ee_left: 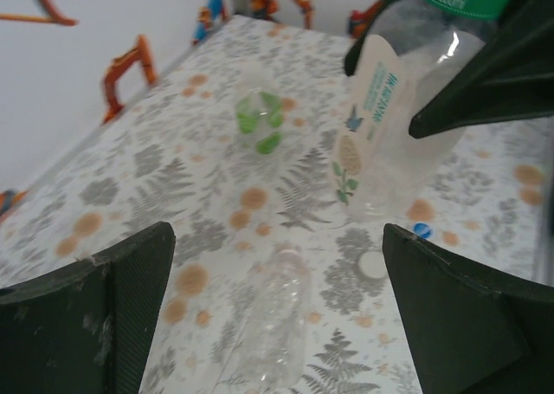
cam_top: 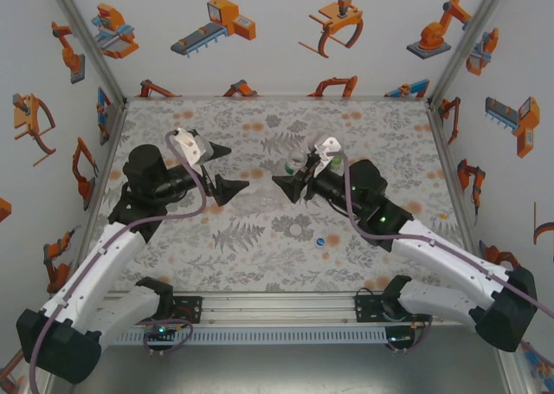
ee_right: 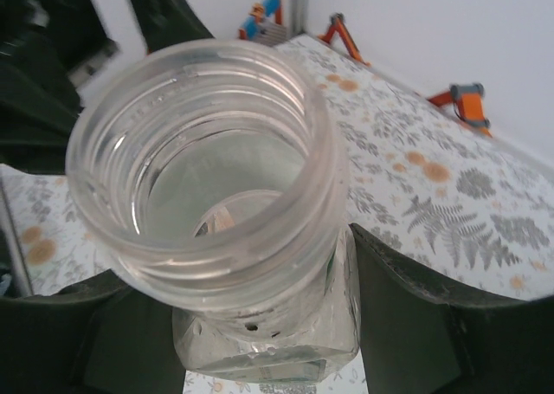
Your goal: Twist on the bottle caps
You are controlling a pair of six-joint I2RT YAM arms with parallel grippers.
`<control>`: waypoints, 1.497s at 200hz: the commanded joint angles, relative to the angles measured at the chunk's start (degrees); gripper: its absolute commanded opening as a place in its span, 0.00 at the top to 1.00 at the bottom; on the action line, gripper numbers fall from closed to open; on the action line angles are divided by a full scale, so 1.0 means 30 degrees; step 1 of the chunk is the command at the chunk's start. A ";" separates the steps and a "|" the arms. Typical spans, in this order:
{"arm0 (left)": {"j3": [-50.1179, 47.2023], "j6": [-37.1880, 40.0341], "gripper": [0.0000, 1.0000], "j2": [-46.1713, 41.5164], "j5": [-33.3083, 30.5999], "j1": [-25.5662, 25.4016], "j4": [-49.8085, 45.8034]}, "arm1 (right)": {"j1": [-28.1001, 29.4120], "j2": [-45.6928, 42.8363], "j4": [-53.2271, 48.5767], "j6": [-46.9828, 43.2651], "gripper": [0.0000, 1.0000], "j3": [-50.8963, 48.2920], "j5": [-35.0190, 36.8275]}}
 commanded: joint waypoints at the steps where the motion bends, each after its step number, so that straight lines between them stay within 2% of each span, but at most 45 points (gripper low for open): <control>1: 0.0200 -0.1894 0.03 0.0499 0.4570 0.0065 0.2473 | -0.0048 -0.0280 -0.0073 -0.0640 0.86 0.1085 -0.3461; 34: -0.0737 -0.4562 0.03 0.0850 0.5717 0.0008 0.6670 | -0.0050 0.0007 0.2679 0.0302 0.87 0.1058 -0.5743; 53: -0.1120 -0.6075 0.03 0.1170 0.6318 -0.0080 0.9159 | -0.0030 0.0395 0.4051 0.0789 0.88 0.1126 -0.6252; 73: -0.1133 -0.7121 0.03 0.1530 0.6887 -0.0197 1.0295 | -0.0029 0.0849 0.5287 0.1366 0.89 0.1389 -0.6698; 164: -0.0998 -0.7427 0.03 0.1390 0.7485 -0.0954 1.0442 | -0.0037 0.3861 1.0449 0.6256 0.93 0.3318 -0.9345; 226: -0.0743 -0.7355 0.00 0.1426 0.7594 -0.1367 0.9882 | -0.0029 0.4915 1.0978 0.7292 0.96 0.3921 -1.0359; 299: -0.0327 -0.6730 0.10 0.1455 0.7817 -0.1632 0.8627 | -0.0033 0.5640 1.0028 0.7118 1.00 0.4344 -1.0625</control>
